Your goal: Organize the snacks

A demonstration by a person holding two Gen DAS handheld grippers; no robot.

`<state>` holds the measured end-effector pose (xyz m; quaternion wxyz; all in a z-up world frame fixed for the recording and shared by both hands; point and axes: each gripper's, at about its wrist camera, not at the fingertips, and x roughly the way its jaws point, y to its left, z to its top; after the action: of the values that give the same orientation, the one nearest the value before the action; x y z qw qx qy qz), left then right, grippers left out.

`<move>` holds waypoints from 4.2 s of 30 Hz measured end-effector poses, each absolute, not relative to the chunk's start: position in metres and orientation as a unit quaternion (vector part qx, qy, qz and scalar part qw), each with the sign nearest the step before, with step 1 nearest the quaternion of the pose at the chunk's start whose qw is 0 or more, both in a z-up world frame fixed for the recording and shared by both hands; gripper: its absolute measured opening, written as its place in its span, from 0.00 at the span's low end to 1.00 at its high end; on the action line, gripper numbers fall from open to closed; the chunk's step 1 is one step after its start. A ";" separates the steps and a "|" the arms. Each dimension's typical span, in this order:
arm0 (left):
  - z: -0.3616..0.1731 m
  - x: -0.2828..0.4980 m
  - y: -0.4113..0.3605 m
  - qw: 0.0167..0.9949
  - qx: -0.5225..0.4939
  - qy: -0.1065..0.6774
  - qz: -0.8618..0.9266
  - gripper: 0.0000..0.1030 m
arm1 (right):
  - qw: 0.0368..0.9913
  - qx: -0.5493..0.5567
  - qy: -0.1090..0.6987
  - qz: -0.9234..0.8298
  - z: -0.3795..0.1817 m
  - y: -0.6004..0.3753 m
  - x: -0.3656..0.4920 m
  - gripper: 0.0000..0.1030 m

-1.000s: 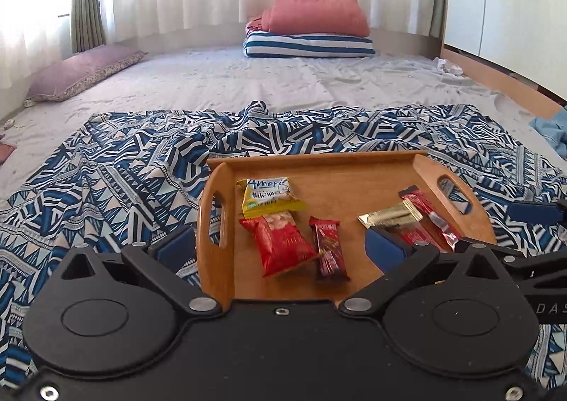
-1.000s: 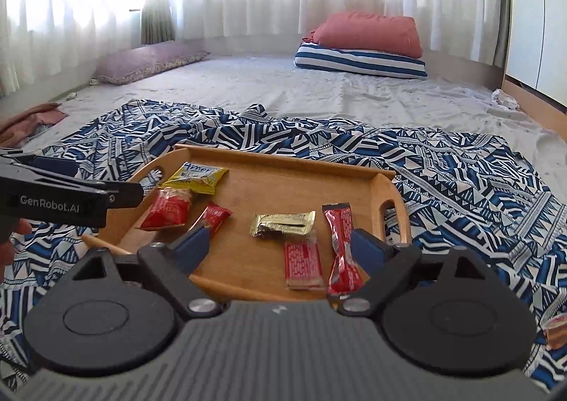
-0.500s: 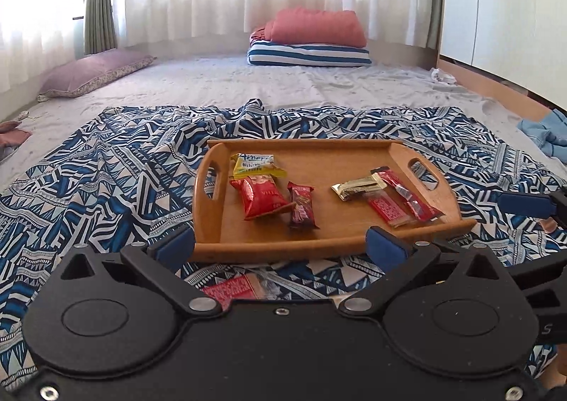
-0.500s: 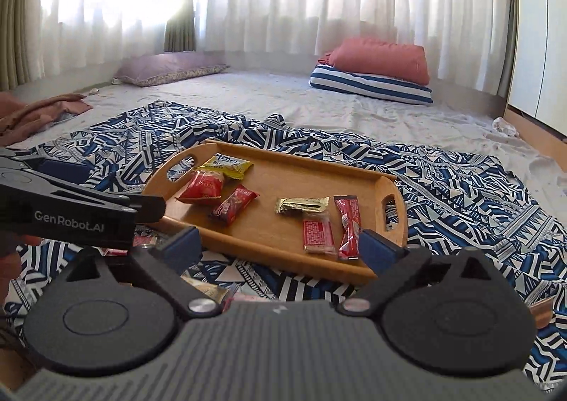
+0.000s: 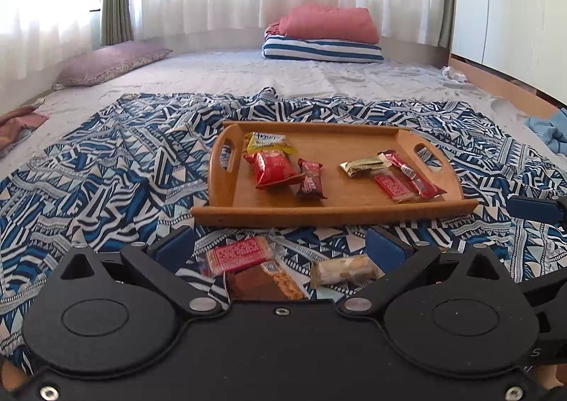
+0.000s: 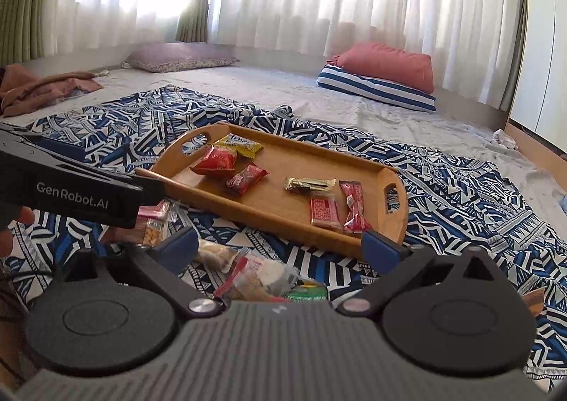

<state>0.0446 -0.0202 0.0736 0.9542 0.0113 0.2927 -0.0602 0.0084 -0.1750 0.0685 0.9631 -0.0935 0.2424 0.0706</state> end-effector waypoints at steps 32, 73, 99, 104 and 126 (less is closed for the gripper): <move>0.013 0.088 -0.014 0.924 -0.015 0.382 -0.032 0.97 | 0.946 -0.108 0.299 0.065 0.012 -0.165 0.038 0.99; 0.009 0.083 -0.016 0.925 -0.019 0.376 -0.045 0.74 | 0.944 -0.139 0.286 0.086 0.003 -0.157 0.023 0.62; 0.011 0.083 -0.015 0.926 -0.016 0.373 -0.048 0.34 | 0.939 -0.029 0.331 0.094 0.005 -0.176 0.026 0.39; 0.013 0.078 -0.013 0.928 -0.017 0.370 -0.051 0.33 | 0.939 -0.017 0.333 0.091 0.006 -0.179 0.025 0.36; -0.009 0.078 -0.033 0.928 0.038 0.367 -0.060 0.81 | 0.948 -0.081 0.301 0.068 -0.007 -0.158 0.000 0.56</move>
<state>0.0778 -0.0330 -0.0093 0.9275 0.0377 0.3669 -0.0603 0.0004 -0.1585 -0.0067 0.9479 -0.0805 0.3006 0.0683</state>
